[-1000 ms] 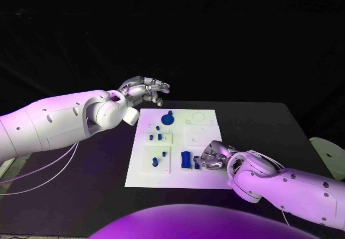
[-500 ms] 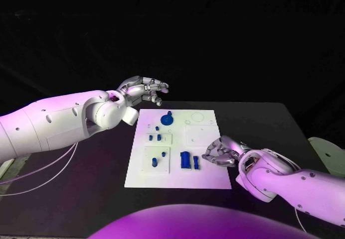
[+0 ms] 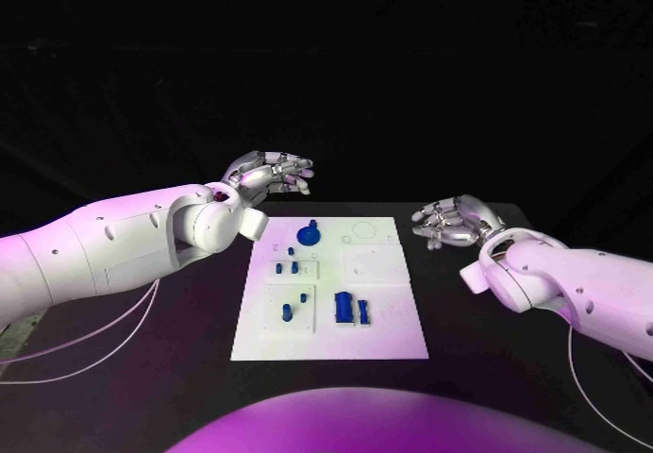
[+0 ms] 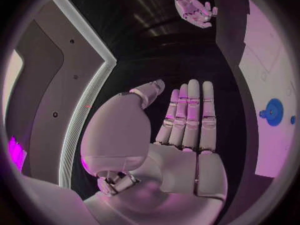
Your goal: Assemble the parts on the task board
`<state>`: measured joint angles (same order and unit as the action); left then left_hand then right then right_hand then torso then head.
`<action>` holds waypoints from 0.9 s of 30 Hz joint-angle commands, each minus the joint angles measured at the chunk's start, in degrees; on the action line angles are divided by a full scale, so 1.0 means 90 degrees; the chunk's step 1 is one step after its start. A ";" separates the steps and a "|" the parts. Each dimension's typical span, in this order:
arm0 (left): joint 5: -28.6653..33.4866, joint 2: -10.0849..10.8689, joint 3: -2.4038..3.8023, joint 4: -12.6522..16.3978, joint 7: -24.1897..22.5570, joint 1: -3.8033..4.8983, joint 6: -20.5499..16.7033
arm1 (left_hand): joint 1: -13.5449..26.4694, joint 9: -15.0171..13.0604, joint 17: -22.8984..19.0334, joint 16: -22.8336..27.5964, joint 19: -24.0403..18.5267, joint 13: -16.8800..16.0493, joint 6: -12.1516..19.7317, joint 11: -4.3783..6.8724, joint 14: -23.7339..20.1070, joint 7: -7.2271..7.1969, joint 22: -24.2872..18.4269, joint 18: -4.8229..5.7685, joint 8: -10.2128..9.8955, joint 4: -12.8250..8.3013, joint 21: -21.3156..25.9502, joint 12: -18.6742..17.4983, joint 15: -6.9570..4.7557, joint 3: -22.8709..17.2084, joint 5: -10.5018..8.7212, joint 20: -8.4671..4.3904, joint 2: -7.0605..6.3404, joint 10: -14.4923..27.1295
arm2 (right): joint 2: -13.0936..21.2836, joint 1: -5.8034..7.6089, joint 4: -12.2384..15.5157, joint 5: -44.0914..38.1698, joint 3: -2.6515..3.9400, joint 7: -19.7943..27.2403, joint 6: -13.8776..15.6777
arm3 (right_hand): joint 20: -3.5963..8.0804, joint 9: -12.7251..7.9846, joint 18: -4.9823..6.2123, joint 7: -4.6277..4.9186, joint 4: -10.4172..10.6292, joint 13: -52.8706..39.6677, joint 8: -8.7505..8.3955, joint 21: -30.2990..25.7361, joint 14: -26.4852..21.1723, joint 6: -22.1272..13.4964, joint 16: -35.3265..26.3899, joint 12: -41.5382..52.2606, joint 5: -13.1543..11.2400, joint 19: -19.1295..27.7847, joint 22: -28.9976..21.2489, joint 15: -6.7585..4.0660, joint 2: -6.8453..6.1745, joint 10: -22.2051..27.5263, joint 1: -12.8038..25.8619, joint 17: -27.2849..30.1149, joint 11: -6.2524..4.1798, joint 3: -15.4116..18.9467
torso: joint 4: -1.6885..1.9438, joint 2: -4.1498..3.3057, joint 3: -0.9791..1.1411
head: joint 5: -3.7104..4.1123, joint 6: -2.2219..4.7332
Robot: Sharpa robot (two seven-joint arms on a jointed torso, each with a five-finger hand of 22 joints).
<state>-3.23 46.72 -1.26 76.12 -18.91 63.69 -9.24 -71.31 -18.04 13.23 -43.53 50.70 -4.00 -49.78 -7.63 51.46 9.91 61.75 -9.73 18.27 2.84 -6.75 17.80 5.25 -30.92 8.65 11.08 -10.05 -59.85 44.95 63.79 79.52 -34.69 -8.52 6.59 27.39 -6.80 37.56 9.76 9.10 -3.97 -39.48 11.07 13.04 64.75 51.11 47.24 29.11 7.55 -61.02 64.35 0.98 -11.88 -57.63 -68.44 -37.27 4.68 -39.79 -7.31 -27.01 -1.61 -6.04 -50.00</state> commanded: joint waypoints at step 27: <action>0.0769 -0.0596 0.0041 -0.0499 -0.0903 -0.0356 -0.1480 | 0.7923 0.2005 -0.1470 0.4836 -0.5634 0.0445 0.5531 0.0848 -0.5718 -0.1101 -0.6861 0.1081 -0.2030 -0.0316 0.0750 -0.1978 -0.0584 0.3436 -0.0962 -0.1231 0.1117 0.6650 | -0.0715 -0.0007 -0.1083 0.2772 0.0320 0.1854 -0.0249 | 0.0755 -0.4174 -0.1084 -0.1011 0.0441 0.4386 -0.1230 -0.1449 -0.7195 -0.5679 -0.5249 -0.3234 -0.0839 0.6780 -0.7150 -0.0109 0.1319 0.6404 0.7605 0.4141 -0.0520 0.4421 | 0.0165 0.0189 0.0036 | 0.0158 0.0414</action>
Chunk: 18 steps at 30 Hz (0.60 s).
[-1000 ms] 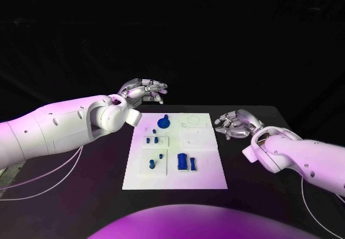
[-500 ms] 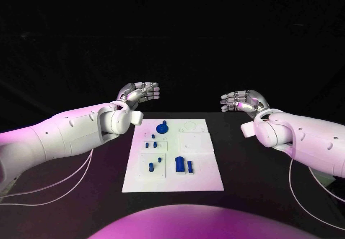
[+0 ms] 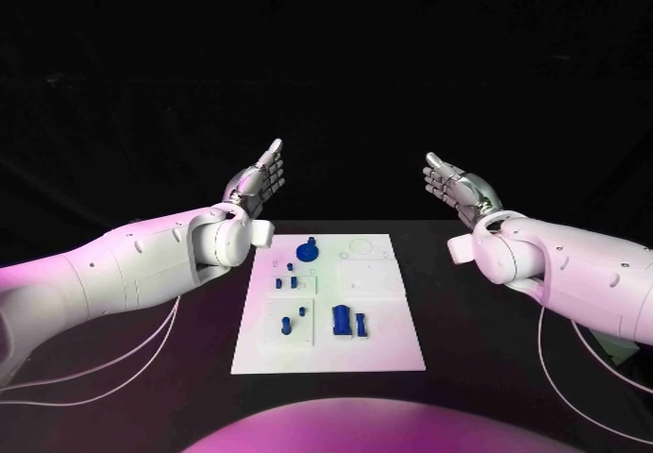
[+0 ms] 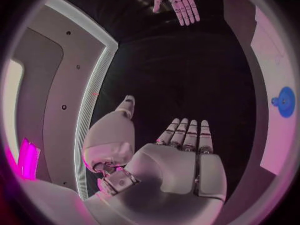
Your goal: Assemble the parts on the task board
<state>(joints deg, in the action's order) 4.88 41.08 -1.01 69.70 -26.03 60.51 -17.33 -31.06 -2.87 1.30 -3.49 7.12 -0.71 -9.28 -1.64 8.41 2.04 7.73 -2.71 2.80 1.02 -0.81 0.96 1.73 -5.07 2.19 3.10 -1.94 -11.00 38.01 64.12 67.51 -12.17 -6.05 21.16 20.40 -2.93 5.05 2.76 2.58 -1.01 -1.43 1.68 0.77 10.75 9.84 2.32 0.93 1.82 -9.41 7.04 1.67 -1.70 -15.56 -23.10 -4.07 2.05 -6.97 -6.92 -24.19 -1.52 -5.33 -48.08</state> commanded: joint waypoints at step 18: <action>-0.0540 0.0398 0.0112 0.2238 -0.0416 -0.0039 -0.2961 | 0.3451 0.0319 -0.0145 0.0388 -0.0791 0.0079 0.1031 0.0182 -0.0935 -0.0227 -0.0859 0.0301 -0.0311 -0.0113 0.0090 -0.0107 -0.0192 0.0563 -0.0243 -0.0345 0.0216 0.1222 | 0.0741 -0.0440 0.2490 0.1351 0.0671 0.0958 0.2632 | 0.0325 -0.0561 -0.0307 -0.0286 0.0112 0.0159 -0.0186 -0.0085 -0.1194 -0.1093 -0.0258 -0.0103 -0.0202 0.1045 -0.0782 -0.0186 0.0189 0.1729 0.2566 0.0453 -0.0227 0.0774 | 0.0757 -0.0764 0.0166 | 0.0583 0.1498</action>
<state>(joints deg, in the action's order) 1.72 44.69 -0.09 89.38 -27.95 60.12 -39.03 -0.36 -0.09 0.09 -0.20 0.20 -0.08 -0.31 -0.01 0.21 0.00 0.10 -0.34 0.19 0.00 -0.34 0.38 0.02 -0.23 0.20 0.00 0.04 -0.21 44.58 60.23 89.57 -2.24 -0.08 27.04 40.03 0.00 0.09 0.78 0.00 0.00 -0.07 0.19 0.28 0.29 0.20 0.13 0.28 0.19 -0.27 0.10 -0.01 -0.02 -0.30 -0.44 -0.08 0.00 -0.24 -0.99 -30.17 -0.23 -0.48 -35.56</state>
